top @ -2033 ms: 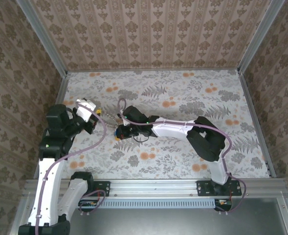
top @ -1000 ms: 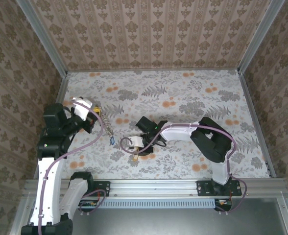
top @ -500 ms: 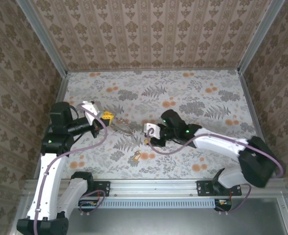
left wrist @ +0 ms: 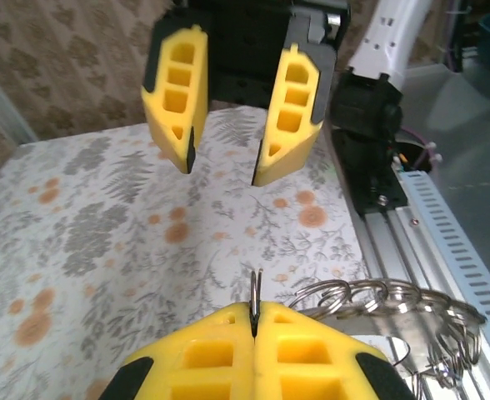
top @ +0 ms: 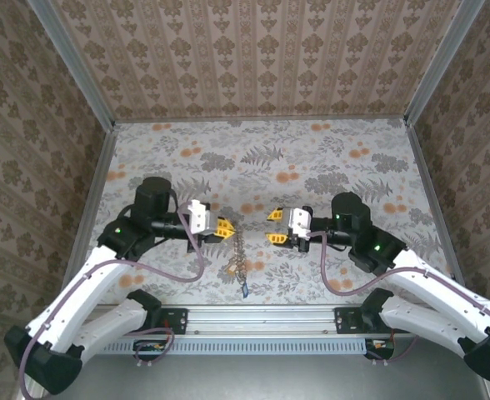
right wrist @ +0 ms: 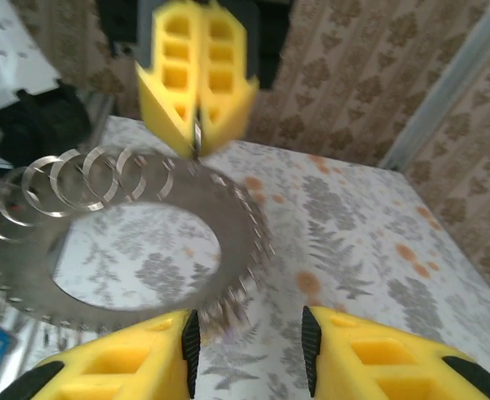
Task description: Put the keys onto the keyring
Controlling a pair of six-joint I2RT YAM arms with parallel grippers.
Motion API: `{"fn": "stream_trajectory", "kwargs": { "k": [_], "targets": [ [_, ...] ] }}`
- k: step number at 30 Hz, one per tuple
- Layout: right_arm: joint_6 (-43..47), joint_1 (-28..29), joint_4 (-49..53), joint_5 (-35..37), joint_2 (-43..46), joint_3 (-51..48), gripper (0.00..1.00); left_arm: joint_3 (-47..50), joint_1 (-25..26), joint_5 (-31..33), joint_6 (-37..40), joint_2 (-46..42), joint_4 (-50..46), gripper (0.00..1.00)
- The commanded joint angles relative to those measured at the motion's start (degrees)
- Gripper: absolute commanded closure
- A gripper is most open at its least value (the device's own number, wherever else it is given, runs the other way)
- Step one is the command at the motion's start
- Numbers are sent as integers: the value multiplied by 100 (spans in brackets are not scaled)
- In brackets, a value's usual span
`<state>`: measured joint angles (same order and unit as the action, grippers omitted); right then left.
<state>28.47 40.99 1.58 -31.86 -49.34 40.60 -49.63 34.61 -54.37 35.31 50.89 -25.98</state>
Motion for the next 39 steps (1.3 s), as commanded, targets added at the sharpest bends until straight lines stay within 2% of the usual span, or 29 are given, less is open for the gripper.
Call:
{"fn": "stream_trajectory", "kwargs": {
  "k": [1,12,22,39],
  "targets": [
    [28,70,571,-605,-8,309,60,-190,306,162,318,273,309,100],
    [-445,292,1098,203,-14,223,66,-148,974,873,-31,885,1083,100],
    [-657,423,957,968,112,-32,71,-342,1283,924,-162,1308,1108,100],
    [-599,436,764,1015,-26,-159,73,-636,1364,875,-90,1605,961,100]
  ]
}}
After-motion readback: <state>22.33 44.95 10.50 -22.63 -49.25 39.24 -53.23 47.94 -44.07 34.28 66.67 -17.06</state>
